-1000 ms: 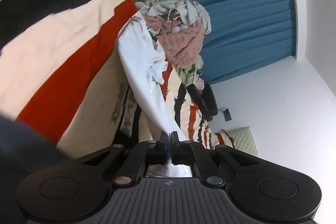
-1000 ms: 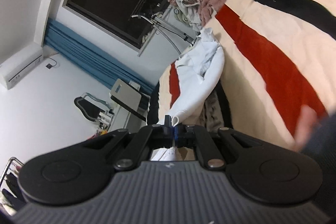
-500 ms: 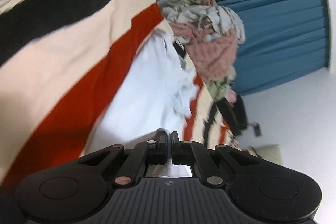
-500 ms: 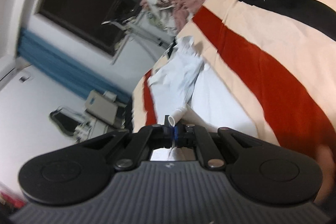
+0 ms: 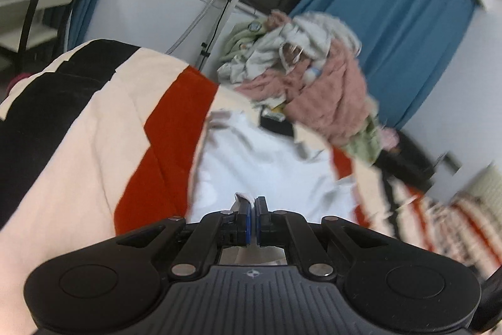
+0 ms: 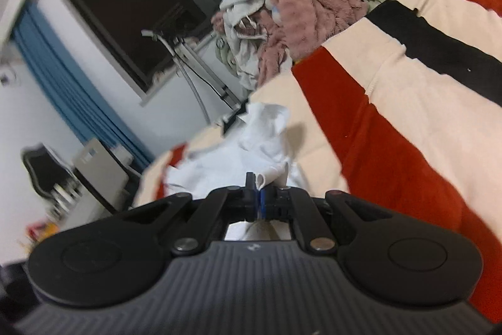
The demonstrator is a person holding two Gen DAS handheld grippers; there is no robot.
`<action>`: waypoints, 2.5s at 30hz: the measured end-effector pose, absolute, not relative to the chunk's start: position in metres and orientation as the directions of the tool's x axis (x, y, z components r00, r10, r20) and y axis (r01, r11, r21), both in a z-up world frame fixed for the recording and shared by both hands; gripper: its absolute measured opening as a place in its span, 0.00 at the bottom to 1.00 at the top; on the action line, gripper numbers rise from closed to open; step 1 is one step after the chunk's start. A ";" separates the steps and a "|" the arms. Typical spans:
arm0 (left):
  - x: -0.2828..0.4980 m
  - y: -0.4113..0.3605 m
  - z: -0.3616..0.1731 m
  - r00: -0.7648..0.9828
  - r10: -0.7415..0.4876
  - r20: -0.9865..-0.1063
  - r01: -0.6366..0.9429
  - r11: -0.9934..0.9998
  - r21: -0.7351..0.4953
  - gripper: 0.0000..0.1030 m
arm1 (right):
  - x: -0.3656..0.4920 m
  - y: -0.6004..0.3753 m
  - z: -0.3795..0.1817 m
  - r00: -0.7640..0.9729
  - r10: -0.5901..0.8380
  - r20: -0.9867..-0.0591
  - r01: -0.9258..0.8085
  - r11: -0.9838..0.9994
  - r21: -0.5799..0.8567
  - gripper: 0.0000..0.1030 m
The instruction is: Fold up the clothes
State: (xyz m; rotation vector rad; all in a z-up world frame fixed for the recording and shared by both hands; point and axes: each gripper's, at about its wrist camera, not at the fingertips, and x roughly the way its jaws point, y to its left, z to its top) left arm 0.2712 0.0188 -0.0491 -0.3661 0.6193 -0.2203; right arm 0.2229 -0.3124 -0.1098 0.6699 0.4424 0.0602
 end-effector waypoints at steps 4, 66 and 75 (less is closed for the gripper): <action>0.295 0.017 -0.088 0.755 -0.273 -0.597 0.077 0.940 -0.332 0.03 | 0.246 -0.302 -0.131 0.878 0.179 -0.444 0.088 0.851 0.517 0.05; 0.155 0.051 -0.127 0.690 -0.495 -0.528 -0.135 0.629 -0.766 0.08 | 0.088 -0.255 -0.071 0.895 0.133 -0.427 0.037 0.929 0.367 0.84; 0.146 0.060 -0.119 0.732 -0.522 -0.438 -0.108 0.547 -0.830 0.07 | 0.091 -0.262 -0.138 0.726 0.535 -0.432 0.120 0.521 0.845 0.85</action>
